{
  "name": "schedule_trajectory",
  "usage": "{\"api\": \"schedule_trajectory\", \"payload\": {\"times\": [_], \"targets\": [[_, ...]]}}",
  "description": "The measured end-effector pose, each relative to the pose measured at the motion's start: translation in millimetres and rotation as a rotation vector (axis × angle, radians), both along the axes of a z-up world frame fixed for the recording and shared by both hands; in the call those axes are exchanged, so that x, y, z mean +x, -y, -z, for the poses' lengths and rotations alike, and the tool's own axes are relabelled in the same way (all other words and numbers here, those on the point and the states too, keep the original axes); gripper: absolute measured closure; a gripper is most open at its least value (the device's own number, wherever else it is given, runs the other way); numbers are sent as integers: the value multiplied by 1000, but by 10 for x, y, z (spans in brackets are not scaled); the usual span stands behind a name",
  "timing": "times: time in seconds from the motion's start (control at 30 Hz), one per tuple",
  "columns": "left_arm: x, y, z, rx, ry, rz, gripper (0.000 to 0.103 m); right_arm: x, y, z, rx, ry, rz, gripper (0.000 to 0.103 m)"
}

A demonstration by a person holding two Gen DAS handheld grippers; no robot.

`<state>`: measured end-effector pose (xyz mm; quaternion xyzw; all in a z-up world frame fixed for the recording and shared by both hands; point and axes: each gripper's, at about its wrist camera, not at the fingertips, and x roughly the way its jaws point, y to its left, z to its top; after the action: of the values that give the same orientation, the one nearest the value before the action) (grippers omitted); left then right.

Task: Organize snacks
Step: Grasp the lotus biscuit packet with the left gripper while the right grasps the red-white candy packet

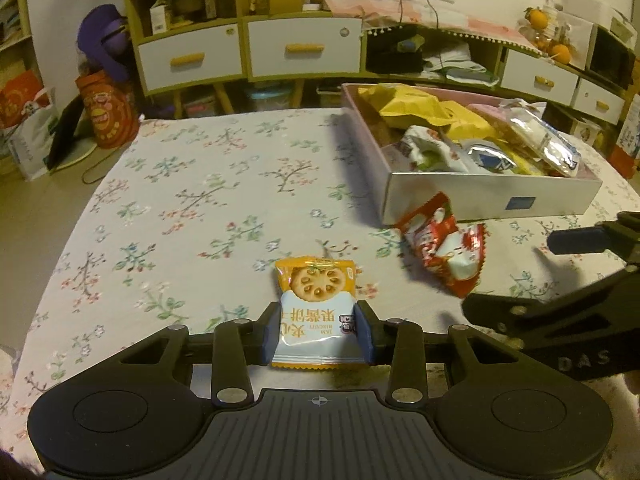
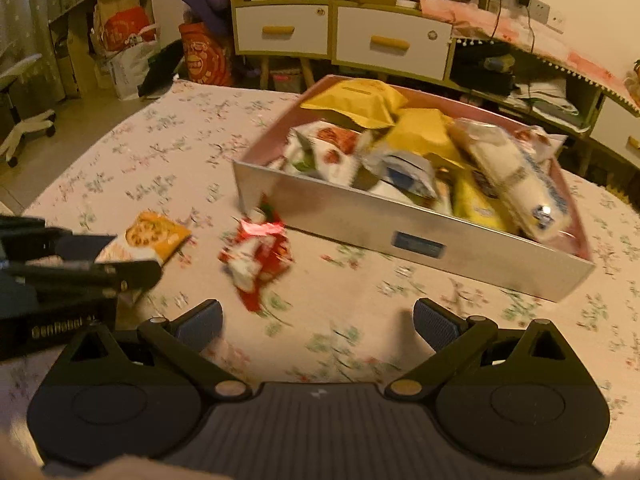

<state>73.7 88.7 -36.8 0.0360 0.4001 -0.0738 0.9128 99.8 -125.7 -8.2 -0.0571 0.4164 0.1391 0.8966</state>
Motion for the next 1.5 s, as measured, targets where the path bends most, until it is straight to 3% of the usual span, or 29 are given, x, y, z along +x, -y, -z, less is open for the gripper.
{"api": "schedule_trajectory", "payload": {"times": [0.33,0.67,1.0,1.5], "targets": [[-13,-193,28,-18,-21,-21,67,174,-154,36,74,-4,83,13],[-11,-206,28,-28,-24,-14,67,222,-258,56,78,7,99,30],[-13,-190,18,-34,-27,-11,67,217,-227,20,97,6,101,67],[-6,-135,-76,-46,-8,-14,67,156,-193,-64,82,0,32,69]]}}
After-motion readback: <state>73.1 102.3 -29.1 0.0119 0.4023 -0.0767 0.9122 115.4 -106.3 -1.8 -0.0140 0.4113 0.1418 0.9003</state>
